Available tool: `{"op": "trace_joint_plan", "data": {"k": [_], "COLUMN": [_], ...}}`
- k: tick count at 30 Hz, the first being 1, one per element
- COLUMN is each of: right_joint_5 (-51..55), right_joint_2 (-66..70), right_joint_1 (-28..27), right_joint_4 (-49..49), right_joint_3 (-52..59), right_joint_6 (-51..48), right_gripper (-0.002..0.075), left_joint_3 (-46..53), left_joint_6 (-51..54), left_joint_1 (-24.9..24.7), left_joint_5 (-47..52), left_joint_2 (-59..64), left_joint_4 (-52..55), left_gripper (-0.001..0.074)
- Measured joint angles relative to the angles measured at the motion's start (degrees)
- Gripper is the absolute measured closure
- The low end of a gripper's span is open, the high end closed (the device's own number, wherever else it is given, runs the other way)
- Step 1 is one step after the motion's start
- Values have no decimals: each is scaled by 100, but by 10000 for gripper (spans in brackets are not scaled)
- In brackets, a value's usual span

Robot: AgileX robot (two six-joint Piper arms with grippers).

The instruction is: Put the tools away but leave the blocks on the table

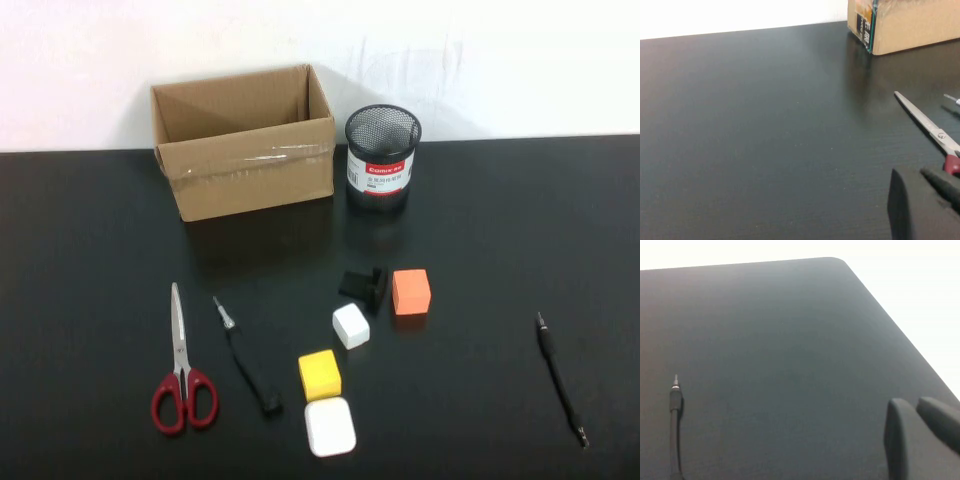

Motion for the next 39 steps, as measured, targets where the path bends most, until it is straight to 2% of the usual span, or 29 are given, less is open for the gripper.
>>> {"op": "trace_joint_plan", "data": {"k": [39], "right_joint_5": [13], "right_joint_2": [0], "right_joint_1": [0], "right_joint_4": [-228], "right_joint_3": [0], "right_joint_6": [0], "right_gripper": [734], "left_joint_3": [0], "left_joint_6": [0], "left_joint_1": [0], "left_joint_5": [0], "left_joint_2": [0], "left_joint_4": [0], "left_gripper": [735]}}
